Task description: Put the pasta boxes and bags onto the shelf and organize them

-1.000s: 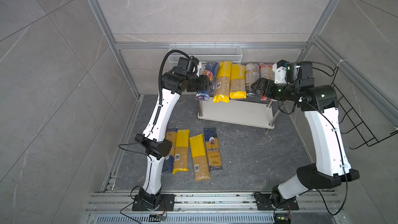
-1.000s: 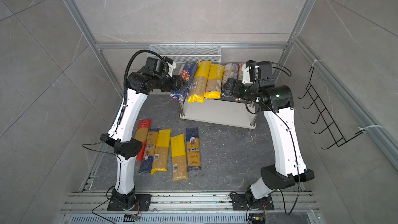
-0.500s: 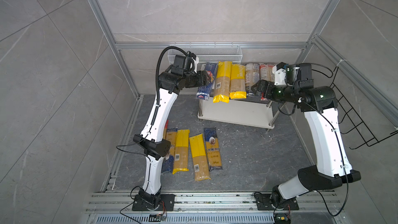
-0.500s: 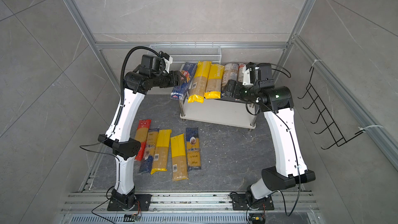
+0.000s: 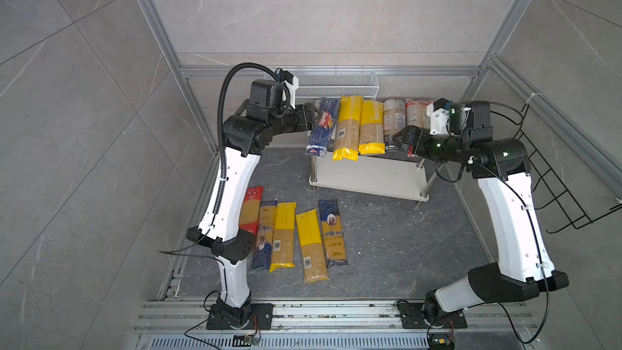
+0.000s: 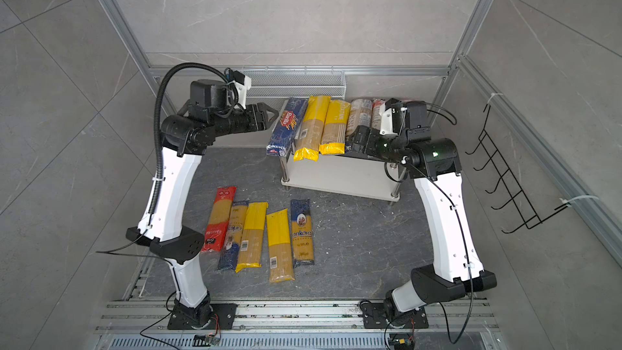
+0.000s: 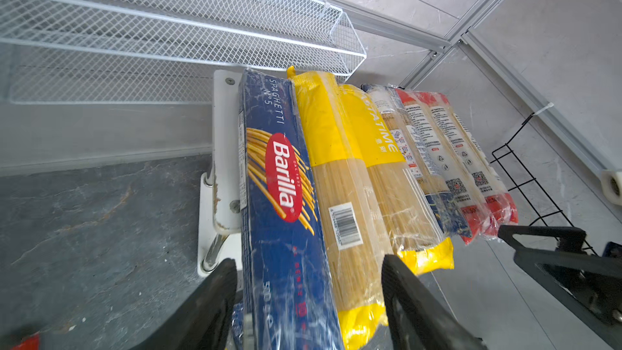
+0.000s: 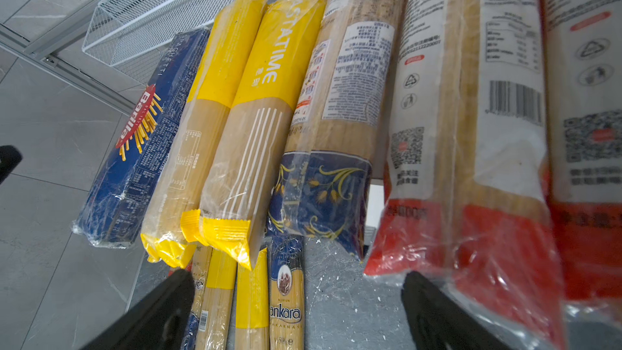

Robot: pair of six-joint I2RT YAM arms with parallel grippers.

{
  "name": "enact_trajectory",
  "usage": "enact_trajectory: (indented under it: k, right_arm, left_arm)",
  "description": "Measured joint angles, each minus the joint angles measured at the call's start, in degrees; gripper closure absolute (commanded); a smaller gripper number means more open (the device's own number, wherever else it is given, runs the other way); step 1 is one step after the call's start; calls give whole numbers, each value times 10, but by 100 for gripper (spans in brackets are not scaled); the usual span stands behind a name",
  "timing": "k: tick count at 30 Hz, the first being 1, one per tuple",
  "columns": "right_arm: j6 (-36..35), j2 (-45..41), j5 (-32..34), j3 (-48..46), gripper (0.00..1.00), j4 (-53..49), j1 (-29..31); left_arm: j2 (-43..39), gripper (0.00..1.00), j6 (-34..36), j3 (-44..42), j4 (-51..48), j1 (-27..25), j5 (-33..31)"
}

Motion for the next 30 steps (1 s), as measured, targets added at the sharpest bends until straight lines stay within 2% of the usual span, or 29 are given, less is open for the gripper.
enact_trajectory:
  k: [6, 11, 14, 18, 24, 30]
  right_arm:
    - [0, 1, -10, 7, 0, 2, 0]
    - [0, 7, -23, 21, 0, 2, 0]
    - [0, 14, -30, 34, 0, 3, 0]
    - [0, 16, -35, 37, 0, 4, 0]
    - [4, 16, -35, 37, 0, 4, 2]
    - [4, 16, -35, 37, 0, 4, 2]
  left_arm:
    - [-142, 51, 3, -193, -8, -4, -38]
    - [-228, 54, -6, -334, -11, -22, -53]
    - [-244, 57, -10, -379, -9, -44, -56]
    - [-232, 60, -13, -392, 2, -63, -56]
    - [-206, 60, -9, -390, 19, -66, -56]
    - [-150, 62, 7, -341, 21, -66, -56]
